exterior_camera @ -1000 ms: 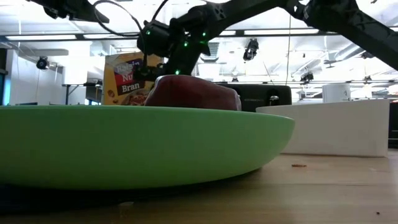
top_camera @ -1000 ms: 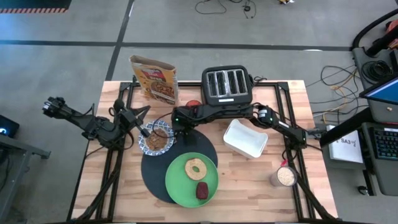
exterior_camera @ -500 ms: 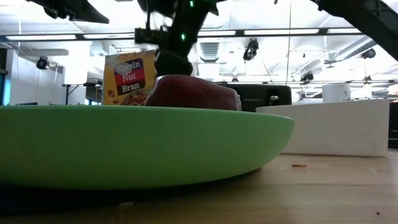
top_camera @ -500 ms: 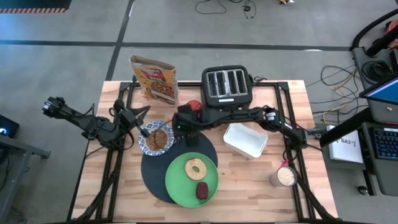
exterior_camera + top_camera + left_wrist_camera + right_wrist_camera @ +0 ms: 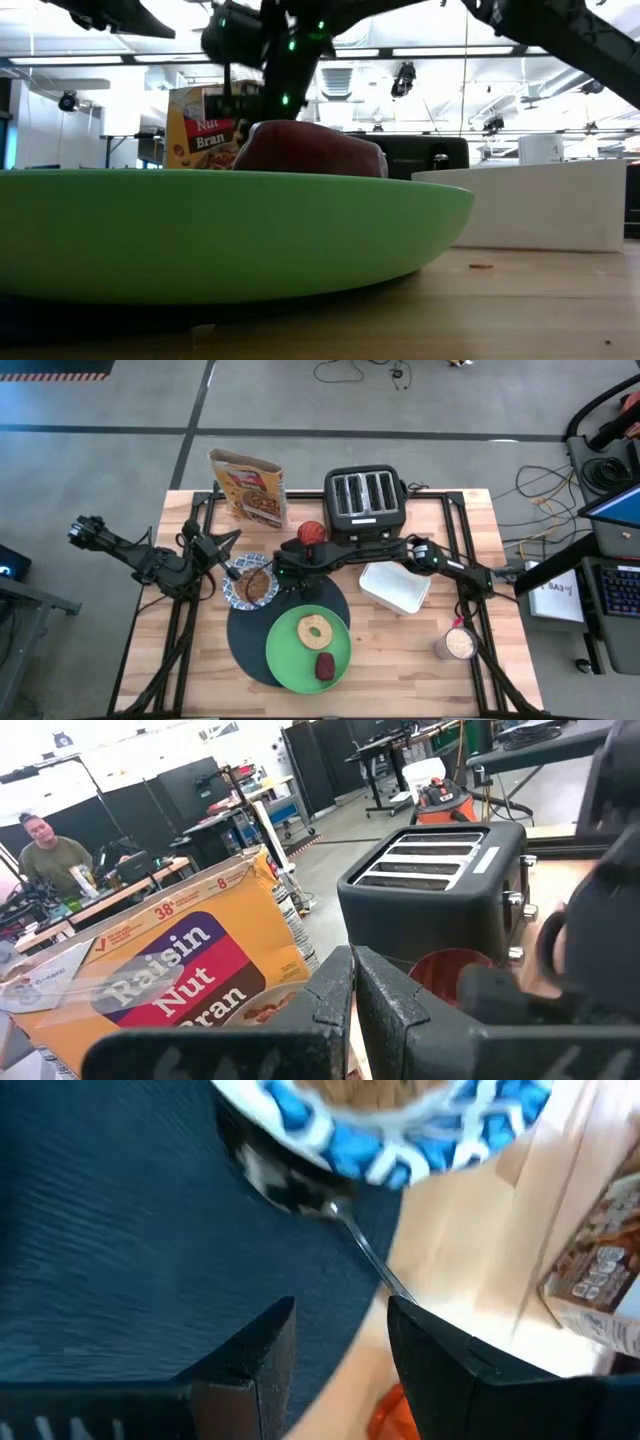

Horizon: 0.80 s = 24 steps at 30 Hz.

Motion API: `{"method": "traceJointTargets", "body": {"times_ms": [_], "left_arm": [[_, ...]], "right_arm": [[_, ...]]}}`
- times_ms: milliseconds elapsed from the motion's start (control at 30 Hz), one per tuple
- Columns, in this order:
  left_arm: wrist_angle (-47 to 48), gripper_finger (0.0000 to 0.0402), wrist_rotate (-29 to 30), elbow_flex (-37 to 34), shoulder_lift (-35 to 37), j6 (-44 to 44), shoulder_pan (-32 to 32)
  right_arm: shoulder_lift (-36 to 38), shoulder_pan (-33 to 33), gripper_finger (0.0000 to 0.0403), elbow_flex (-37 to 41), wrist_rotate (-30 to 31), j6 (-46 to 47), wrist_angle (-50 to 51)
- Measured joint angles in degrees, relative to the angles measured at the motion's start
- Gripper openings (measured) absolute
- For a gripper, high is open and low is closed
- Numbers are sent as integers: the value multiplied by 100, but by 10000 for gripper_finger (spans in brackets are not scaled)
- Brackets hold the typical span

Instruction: Arrange a breakfast setting

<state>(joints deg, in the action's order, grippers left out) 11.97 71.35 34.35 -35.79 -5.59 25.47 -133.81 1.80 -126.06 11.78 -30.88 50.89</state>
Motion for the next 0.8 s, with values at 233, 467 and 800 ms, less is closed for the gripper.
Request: {"method": "traceJointTargets", "body": {"times_ms": [233,467,800], "left_arm": [[110,0,8,0,0,18,0],[311,0,-934,3,-95,740,-4],[535,0,-2548,430,-1443,2524,-249]], "right_arm": [[-99,3,150,4,281,-460,-87],[583,-68,142,13,43,557,921],[3117,-341,104,2360,-172,1483,-20]]}}
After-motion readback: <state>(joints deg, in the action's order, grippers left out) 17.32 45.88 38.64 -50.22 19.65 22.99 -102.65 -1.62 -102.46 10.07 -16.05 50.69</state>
